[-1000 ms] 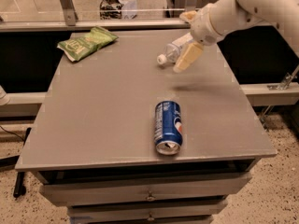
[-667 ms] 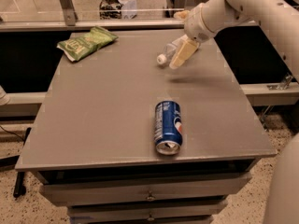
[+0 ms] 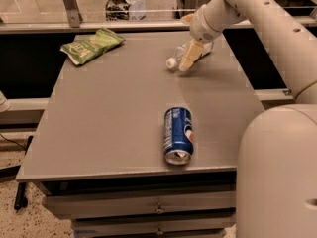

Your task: Move blue plastic bottle near green jalapeno chip bag

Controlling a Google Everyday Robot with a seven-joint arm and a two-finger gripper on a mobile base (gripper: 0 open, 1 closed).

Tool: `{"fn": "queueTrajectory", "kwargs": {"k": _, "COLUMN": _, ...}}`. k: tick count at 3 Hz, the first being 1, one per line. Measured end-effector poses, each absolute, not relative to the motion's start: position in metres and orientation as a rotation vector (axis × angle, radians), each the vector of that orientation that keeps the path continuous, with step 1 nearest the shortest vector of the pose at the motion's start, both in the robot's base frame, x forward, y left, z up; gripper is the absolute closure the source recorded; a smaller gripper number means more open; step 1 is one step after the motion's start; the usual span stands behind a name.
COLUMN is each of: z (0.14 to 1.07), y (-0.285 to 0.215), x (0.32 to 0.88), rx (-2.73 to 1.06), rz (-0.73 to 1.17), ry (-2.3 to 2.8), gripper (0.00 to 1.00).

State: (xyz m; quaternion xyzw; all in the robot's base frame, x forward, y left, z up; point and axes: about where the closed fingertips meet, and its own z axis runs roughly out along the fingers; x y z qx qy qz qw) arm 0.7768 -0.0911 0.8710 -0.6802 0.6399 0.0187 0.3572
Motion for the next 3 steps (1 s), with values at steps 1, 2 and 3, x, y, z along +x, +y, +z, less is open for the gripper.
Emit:
{"fn": "queueTrajectory", "kwargs": {"k": 1, "z": 0.8561, "y": -0.1004, "x": 0.7871, "rx": -1.798, "rz": 0.025, "ry": 1.693, "gripper": 0.00}}
{"fn": "queueTrajectory", "kwargs": {"k": 2, "z": 0.8498, "y": -0.1062, "x": 0.7900, "rx": -1.828, "rz": 0.016, "ry": 1.706, "gripper": 0.17}}
{"fn": "queueTrajectory", "kwargs": {"k": 3, "z": 0.8488, "y": -0.1068, "x": 0.7895, "rx": -1.853, "rz": 0.021, "ry": 1.701, "gripper": 0.42}}
